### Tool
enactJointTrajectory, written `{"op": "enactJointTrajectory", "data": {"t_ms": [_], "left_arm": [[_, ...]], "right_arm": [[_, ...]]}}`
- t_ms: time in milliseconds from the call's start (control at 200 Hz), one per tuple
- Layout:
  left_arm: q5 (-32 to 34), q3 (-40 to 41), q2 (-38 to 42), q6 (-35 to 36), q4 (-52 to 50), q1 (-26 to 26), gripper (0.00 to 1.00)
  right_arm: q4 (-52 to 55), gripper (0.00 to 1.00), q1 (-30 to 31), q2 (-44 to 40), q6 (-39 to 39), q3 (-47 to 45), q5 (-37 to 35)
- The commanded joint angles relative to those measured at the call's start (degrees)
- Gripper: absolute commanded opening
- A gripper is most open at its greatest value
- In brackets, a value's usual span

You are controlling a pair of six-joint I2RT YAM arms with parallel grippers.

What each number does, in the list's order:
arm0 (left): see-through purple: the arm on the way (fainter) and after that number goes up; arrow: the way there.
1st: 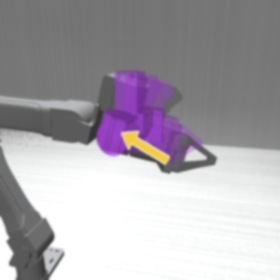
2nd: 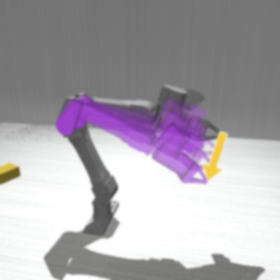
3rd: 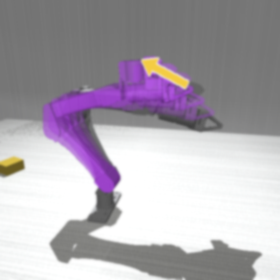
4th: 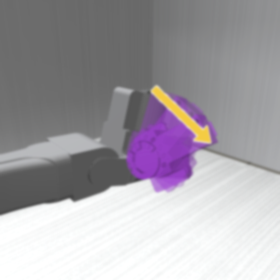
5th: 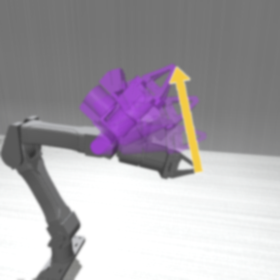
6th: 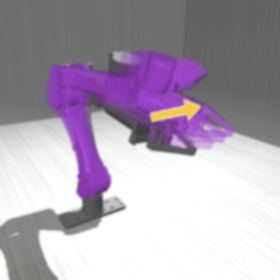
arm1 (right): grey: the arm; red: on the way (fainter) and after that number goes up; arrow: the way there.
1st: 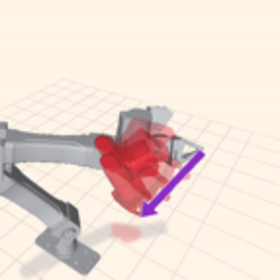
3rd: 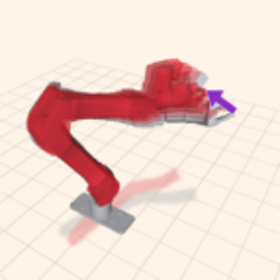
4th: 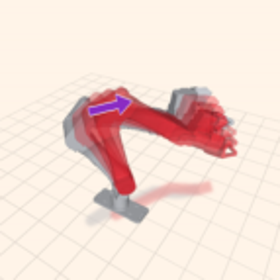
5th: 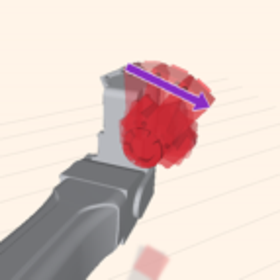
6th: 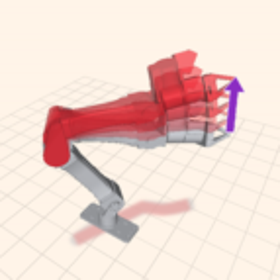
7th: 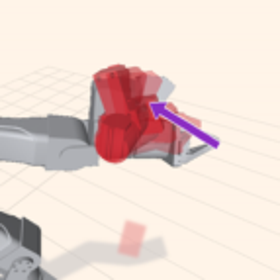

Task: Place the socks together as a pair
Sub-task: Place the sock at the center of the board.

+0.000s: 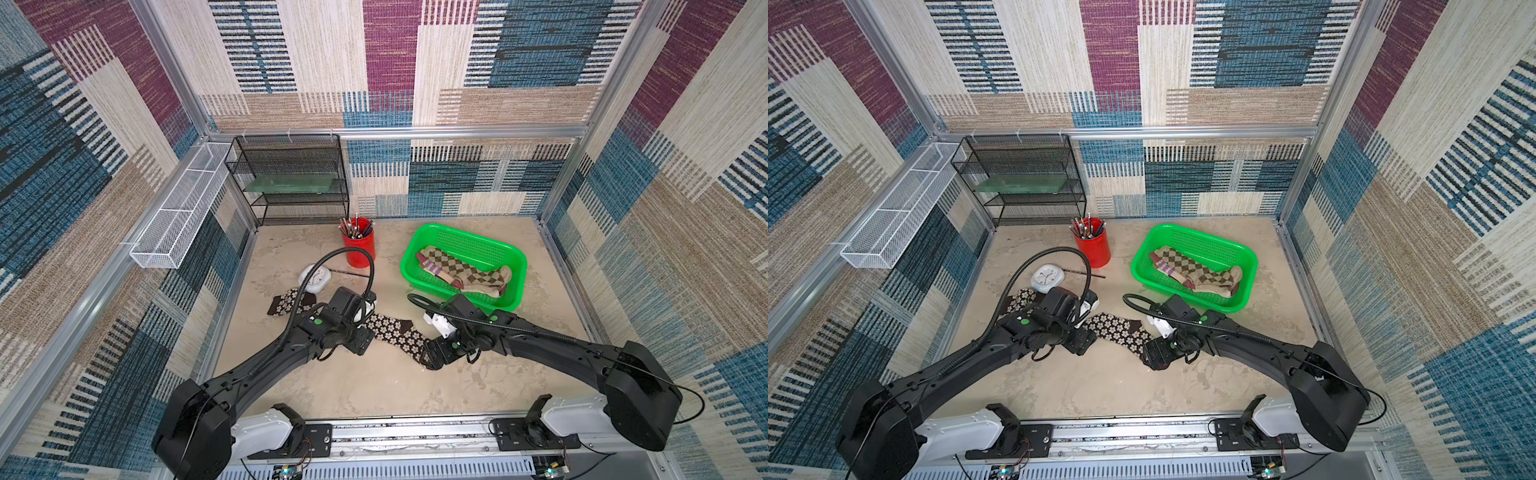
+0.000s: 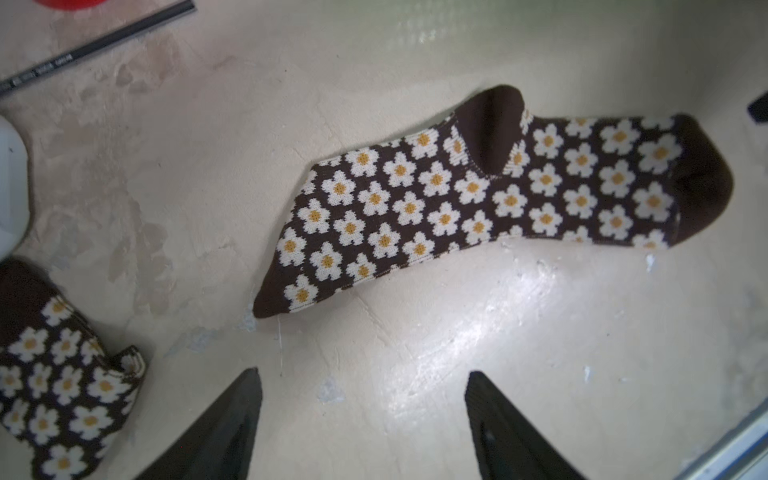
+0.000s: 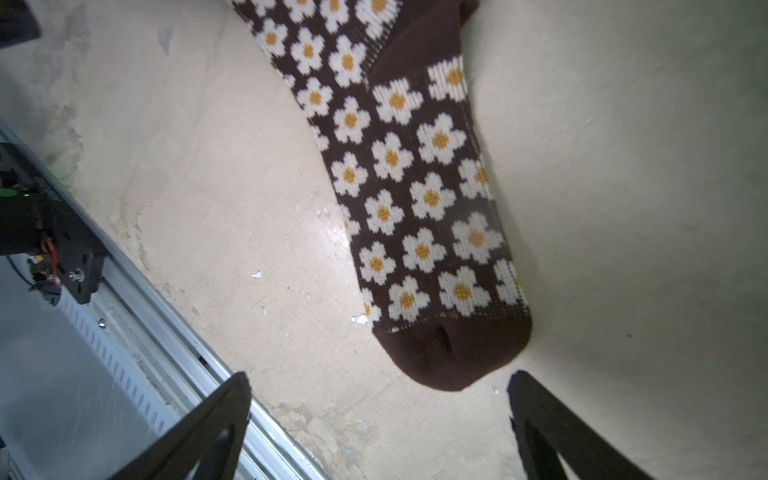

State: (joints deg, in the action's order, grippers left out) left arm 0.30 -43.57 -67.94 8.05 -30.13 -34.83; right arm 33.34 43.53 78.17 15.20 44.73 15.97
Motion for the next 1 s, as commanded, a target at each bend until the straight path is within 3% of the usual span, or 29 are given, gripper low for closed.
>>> {"op": "enactJointTrajectory", "data": {"t_ms": [0, 255, 651, 841, 972, 997], "left_arm": [[3.46, 1.13, 0.33, 16.42, 3.04, 1.32, 0.84], [3.69, -0.20, -8.60, 25.44, 4.47, 6.61, 0.83], [4.40, 0.91, -14.31, 32.35, 15.78, 6.18, 0.77], [2.25, 1.45, -15.11, 33.73, 15.45, 5.26, 0.66], [1.36, 3.02, -15.12, 33.36, 17.30, 4.91, 0.55], [1.07, 3.10, -15.18, 33.14, 17.64, 4.88, 0.49]], "right_arm": [[-0.82, 0.98, 0.46, 1.63, 1.31, 0.82, -1.43], [-0.95, 0.97, 0.53, 4.18, 1.82, 1.64, -1.20], [0.25, 0.93, 0.90, 4.46, 3.58, 1.18, -3.49], [1.28, 0.93, 0.95, 4.03, 6.63, 0.72, -6.41], [0.74, 0.92, 1.07, 4.22, 9.17, 0.18, -7.50], [0.60, 0.91, 1.10, 4.31, 9.52, 0.16, -7.64]]}}
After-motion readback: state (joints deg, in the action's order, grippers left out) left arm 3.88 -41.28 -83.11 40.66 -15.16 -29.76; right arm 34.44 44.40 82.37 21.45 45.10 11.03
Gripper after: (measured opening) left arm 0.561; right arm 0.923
